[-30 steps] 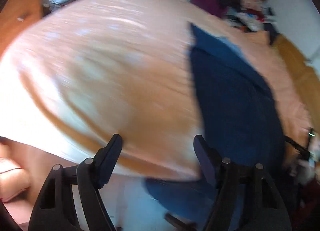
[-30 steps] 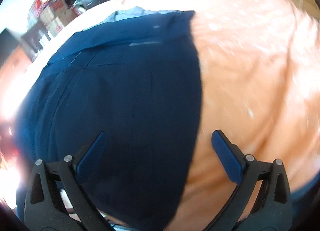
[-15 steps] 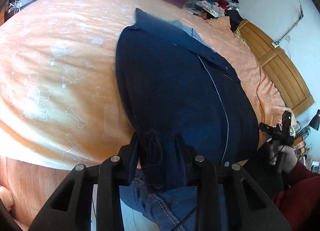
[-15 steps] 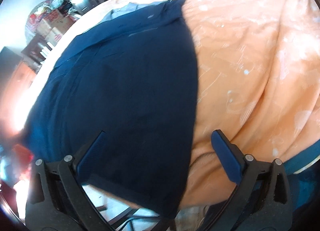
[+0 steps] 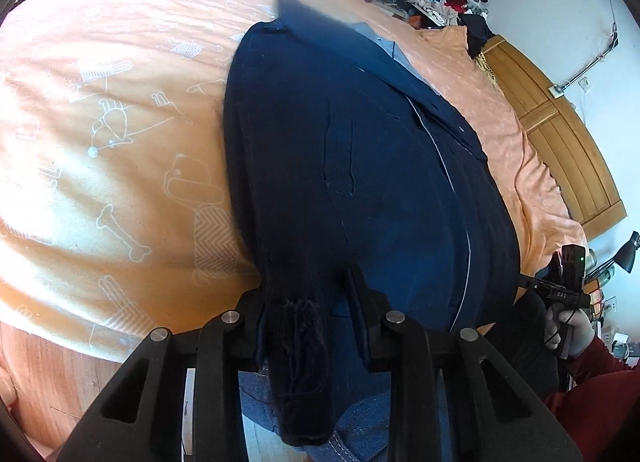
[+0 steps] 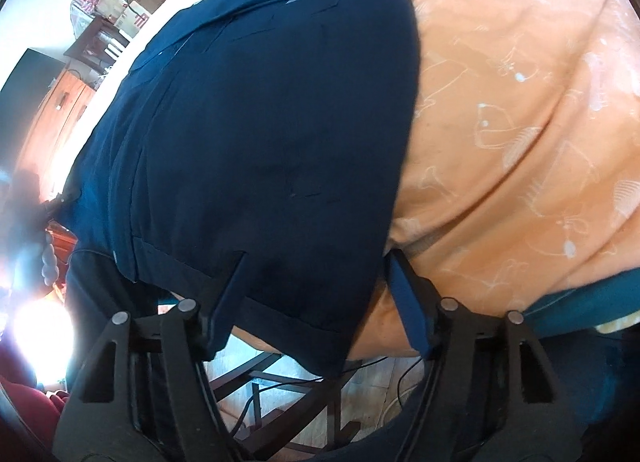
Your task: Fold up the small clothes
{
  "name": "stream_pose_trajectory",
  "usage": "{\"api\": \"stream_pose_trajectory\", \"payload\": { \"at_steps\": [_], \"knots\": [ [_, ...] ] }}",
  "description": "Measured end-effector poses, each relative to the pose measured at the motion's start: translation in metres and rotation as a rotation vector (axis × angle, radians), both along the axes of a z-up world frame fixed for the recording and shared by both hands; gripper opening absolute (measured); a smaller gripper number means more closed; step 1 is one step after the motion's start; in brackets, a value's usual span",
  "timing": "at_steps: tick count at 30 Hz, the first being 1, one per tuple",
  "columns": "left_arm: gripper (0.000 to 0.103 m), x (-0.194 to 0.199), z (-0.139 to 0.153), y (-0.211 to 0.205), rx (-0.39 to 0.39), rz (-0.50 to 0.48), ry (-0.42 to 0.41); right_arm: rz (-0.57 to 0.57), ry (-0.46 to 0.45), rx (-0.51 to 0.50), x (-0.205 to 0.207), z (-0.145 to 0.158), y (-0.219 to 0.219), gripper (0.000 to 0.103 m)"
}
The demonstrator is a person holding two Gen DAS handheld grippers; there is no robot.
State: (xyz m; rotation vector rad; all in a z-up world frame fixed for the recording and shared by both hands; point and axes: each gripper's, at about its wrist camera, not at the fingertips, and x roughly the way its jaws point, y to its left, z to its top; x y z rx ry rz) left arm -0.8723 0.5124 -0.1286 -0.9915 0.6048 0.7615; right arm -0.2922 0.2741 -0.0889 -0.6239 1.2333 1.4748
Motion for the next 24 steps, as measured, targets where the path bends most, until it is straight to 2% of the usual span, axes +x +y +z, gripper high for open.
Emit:
{"api": "stream_pose_trajectory", "payload": {
  "at_steps": [6, 7, 8, 9, 11, 12, 14, 16, 18, 24],
  "knots": [
    [0.031, -0.002, -0.005, 0.0, -0.019, 0.009, -0.042, 0.014, 0.002, -0.01, -0.002, -0.008, 0.002, 0.063],
    [0.031, -0.002, -0.008, 0.002, -0.022, 0.013, -0.047, 0.018, -0.002, -0.008, -0.002, -0.007, 0.003, 0.043],
    [0.026, -0.002, -0.008, 0.004, -0.027, 0.021, -0.051, 0.021, 0.014, -0.007, 0.0, -0.006, 0.002, 0.019],
    [0.013, -0.002, -0.007, 0.005, -0.033, 0.029, -0.07, 0.011, 0.035, -0.002, 0.003, -0.001, 0.001, 0.006],
    [0.01, -0.001, 0.0, 0.003, -0.032, 0.041, -0.113, 0.004, 0.068, 0.049, 0.007, 0.017, -0.004, 0.003],
    [0.009, -0.003, 0.007, 0.001, -0.029, 0.05, -0.161, 0.003, 0.082, 0.089, 0.008, 0.03, -0.009, 0.003],
    [0.009, -0.01, 0.02, -0.001, -0.016, 0.069, -0.263, 0.019, 0.05, 0.138, 0.004, 0.048, -0.013, 0.002],
    [0.009, -0.012, 0.035, -0.001, 0.012, 0.071, -0.314, 0.045, 0.003, 0.155, -0.004, 0.059, -0.012, 0.002],
    [0.009, -0.009, 0.041, 0.003, 0.026, 0.06, -0.304, 0.06, -0.016, 0.151, -0.009, 0.06, -0.008, 0.002],
    [0.009, 0.001, 0.026, 0.01, -0.011, 0.04, -0.222, 0.056, -0.032, 0.123, -0.014, 0.055, -0.009, 0.002]
  ]
}}
